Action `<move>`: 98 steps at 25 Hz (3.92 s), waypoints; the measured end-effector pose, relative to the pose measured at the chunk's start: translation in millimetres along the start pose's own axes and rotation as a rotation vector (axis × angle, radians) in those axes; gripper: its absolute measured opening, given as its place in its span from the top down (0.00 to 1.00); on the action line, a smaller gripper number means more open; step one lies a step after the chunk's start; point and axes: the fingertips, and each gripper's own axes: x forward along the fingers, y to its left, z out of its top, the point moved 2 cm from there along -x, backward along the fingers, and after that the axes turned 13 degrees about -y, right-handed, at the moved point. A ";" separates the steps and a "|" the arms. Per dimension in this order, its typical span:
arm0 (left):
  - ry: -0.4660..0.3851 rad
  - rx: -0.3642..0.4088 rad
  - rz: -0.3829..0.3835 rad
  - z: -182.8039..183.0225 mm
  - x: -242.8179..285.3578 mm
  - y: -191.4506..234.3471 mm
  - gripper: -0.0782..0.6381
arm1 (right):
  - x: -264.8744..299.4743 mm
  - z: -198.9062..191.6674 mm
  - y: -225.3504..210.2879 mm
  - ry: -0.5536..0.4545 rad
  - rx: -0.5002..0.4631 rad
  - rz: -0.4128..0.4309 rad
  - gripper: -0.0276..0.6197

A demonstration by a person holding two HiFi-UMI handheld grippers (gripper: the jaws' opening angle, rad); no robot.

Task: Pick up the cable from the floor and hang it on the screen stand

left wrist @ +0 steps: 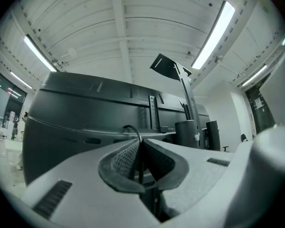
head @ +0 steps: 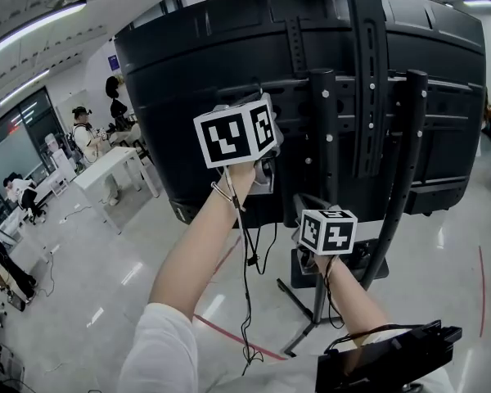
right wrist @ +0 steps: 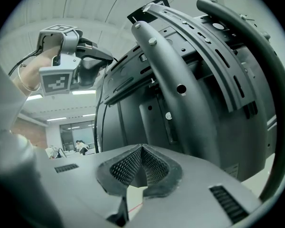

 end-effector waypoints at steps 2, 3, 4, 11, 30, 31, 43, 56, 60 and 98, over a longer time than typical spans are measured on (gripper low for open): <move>-0.030 0.006 0.007 -2.4 -4.3 0.9 0.87 | -0.7 -2.6 1.2 0.000 0.005 0.003 0.93; -0.040 0.007 0.008 -3.9 -5.7 0.8 0.87 | -1.0 -3.7 1.4 0.001 0.008 0.003 0.93; -0.048 0.006 0.009 -5.2 -6.8 0.4 0.87 | -1.3 -4.7 1.4 0.001 0.011 0.003 0.93; -0.071 -0.019 -0.010 -10.8 -13.9 -3.6 0.76 | -2.3 -7.4 1.0 0.004 0.015 0.004 0.93; 0.103 -0.015 0.024 -99.7 -79.0 21.6 0.74 | -13.2 -26.8 8.8 0.025 -0.018 -0.021 0.93; 0.113 -0.021 0.023 -107.1 -87.2 23.1 0.75 | -15.3 -29.1 10.3 0.026 -0.020 -0.024 0.93; 0.249 -0.096 0.088 -208.6 -169.6 31.4 0.86 | -31.0 -56.4 21.3 0.052 -0.029 -0.043 0.93; 0.257 -0.164 0.190 -271.2 -233.6 25.6 0.88 | -62.9 -103.0 19.7 0.106 -0.014 -0.070 0.93; 0.233 -0.202 0.212 -285.4 -238.1 21.8 0.89 | -71.1 -118.8 21.3 0.133 -0.020 -0.063 0.93; 0.266 -0.197 0.243 -312.5 -211.3 9.4 0.89 | -61.7 -106.6 -9.4 0.137 -0.122 -0.055 0.93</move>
